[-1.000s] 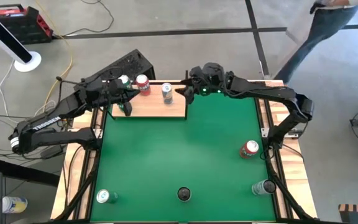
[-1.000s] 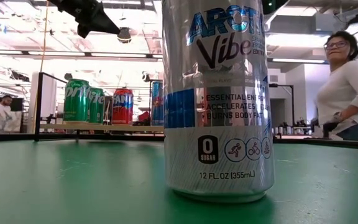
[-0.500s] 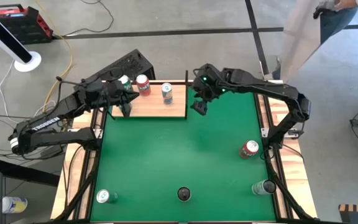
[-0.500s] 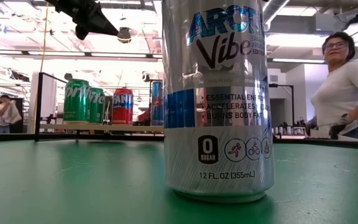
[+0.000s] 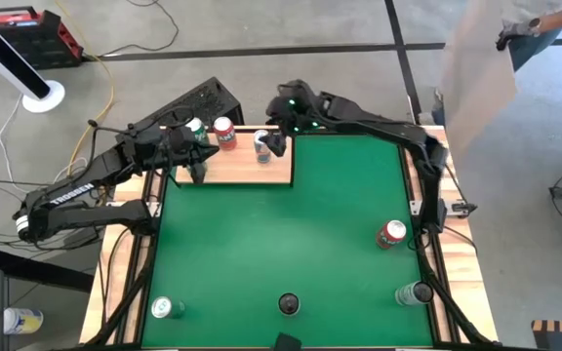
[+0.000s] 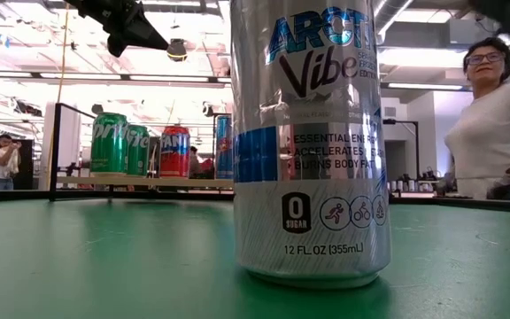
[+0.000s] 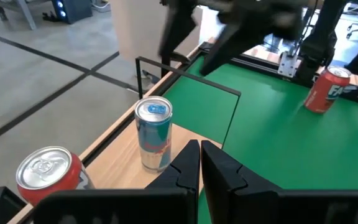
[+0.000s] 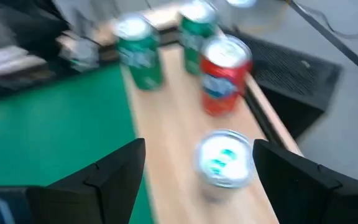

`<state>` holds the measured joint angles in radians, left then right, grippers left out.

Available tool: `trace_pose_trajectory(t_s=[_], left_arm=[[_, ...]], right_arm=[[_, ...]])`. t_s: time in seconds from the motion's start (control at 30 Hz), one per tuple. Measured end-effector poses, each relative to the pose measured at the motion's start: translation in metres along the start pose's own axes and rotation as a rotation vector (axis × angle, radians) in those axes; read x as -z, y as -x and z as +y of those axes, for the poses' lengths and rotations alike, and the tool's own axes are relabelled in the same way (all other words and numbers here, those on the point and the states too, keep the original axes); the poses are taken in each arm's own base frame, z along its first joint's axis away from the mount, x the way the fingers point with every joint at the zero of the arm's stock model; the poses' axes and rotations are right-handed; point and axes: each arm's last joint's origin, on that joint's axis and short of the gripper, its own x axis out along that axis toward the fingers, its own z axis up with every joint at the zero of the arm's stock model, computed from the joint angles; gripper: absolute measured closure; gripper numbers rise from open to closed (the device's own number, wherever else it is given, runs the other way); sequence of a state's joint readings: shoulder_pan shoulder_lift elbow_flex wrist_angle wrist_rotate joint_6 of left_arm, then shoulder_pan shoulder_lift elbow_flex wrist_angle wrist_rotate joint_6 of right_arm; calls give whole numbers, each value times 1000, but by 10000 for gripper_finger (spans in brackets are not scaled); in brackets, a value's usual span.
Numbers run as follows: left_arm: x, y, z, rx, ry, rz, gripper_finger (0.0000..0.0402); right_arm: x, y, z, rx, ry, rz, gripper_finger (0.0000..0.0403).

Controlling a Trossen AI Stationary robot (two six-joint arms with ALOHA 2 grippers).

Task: Place canned beverage on shelf
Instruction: Put the top blue soda can on the shelf

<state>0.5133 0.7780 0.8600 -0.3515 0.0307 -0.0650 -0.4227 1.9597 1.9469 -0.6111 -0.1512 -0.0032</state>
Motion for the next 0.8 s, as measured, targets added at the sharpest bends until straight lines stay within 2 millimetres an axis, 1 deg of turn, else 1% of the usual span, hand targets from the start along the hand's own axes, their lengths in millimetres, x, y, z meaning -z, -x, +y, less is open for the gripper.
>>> trace_pose_trajectory(t_s=[0.1, 0.17, 0.37, 0.63, 0.7, 0.8], left_arm=[[0, 0, 0, 0, 0, 0, 402], [0, 0, 0, 0, 0, -1, 402], [0, 0, 0, 0, 0, 0, 402], [0, 0, 0, -1, 0, 2, 402], [0, 0, 0, -1, 0, 2, 402], [0, 0, 0, -1, 0, 2, 402]], right_arm=[[-4, -14, -12, 36, -13, 46, 81], [-5, -19, -18, 44, -21, 63, 81], [-9, -33, -21, 48, -7, 63, 69], [-7, -33, -31, 86, -14, 93, 35], [-7, -32, -34, 92, -18, 94, 30], [-6, -32, -34, 91, -25, 109, 26]])
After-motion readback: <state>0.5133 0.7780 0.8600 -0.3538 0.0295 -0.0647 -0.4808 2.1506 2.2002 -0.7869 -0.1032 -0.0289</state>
